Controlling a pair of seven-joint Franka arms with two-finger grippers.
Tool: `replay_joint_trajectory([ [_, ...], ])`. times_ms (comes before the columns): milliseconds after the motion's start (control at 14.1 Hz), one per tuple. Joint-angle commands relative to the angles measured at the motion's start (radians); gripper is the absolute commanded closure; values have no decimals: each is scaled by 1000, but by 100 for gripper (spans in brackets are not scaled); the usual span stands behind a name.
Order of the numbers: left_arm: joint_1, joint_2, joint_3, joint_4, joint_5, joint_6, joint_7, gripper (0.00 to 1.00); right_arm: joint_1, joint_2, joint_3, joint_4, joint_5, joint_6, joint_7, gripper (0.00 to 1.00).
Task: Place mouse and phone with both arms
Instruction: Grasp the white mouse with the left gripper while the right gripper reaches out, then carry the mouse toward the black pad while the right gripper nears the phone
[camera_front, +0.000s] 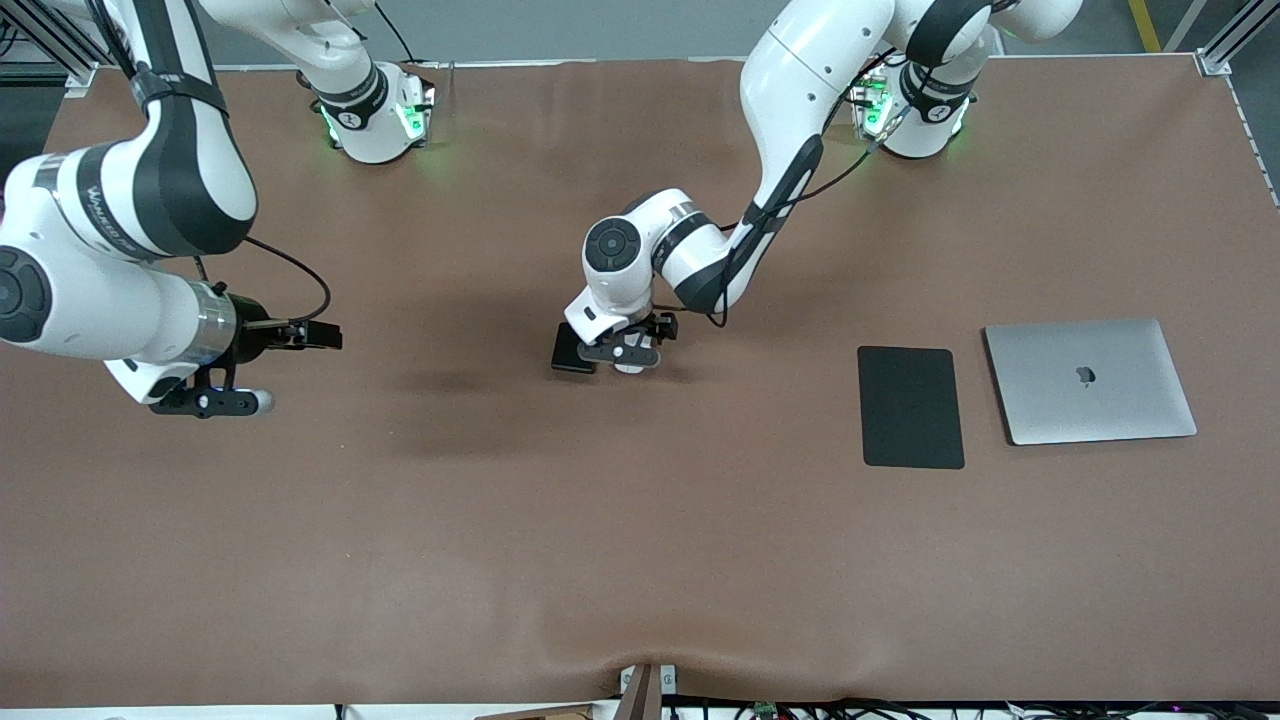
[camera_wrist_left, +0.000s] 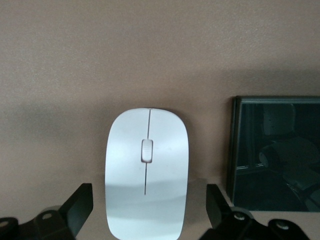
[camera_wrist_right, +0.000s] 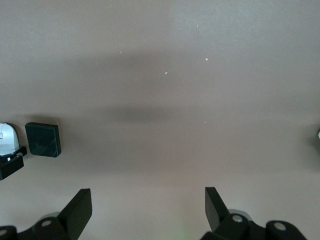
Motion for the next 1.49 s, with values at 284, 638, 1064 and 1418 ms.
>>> replay_joint_trajectory([
  [284,-11,13,11,13,10,13,-72,100,4,-14,-5,-13,17,12,17,0],
  [638,3,-49,11,13,3,0,-83,100,4,-13,-5,-14,17,12,32,0],
  [1064,87,-232,13,3,0,-179,-111,100,22,-11,-5,-68,50,99,42,0],
  [1418,245,-356,8,-29,-4,-326,-123,100,91,-7,-5,-135,50,229,144,0],
])
